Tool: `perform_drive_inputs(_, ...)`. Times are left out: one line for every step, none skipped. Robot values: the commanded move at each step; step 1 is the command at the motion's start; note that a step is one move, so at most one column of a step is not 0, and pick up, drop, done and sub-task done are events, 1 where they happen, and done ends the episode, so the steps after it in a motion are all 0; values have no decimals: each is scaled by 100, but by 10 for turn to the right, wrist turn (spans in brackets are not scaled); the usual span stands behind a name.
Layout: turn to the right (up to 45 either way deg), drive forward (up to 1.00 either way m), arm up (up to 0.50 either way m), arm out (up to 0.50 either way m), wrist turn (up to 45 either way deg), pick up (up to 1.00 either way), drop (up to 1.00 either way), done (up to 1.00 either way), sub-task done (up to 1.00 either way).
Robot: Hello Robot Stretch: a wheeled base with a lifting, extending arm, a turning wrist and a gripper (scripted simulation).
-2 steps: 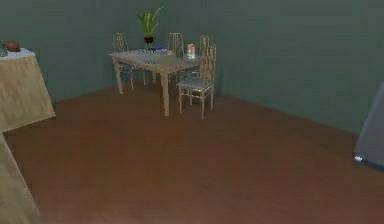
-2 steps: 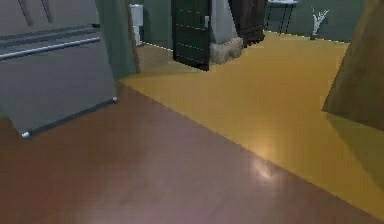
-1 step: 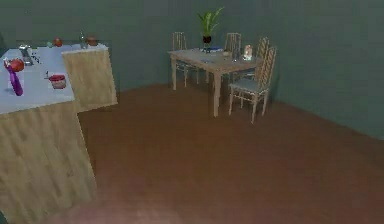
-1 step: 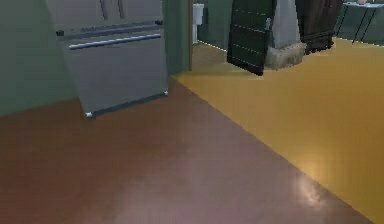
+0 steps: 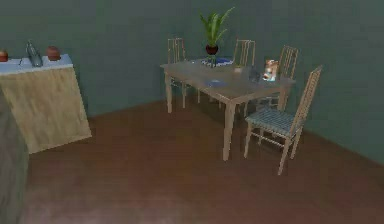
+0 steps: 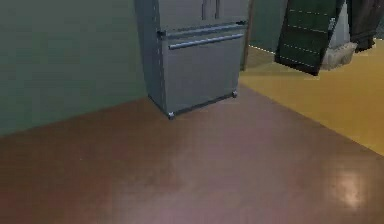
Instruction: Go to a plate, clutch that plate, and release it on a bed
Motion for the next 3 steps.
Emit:
perform_drive_inputs(0, 100, 0, 0, 0, 0, 0, 0, 0)
perform_drive_inputs(-60, 0, 0, 0, 0, 0, 0, 0, 0)
perform_drive_inputs(0, 20, 0, 0, 0, 0, 0, 0, 0)
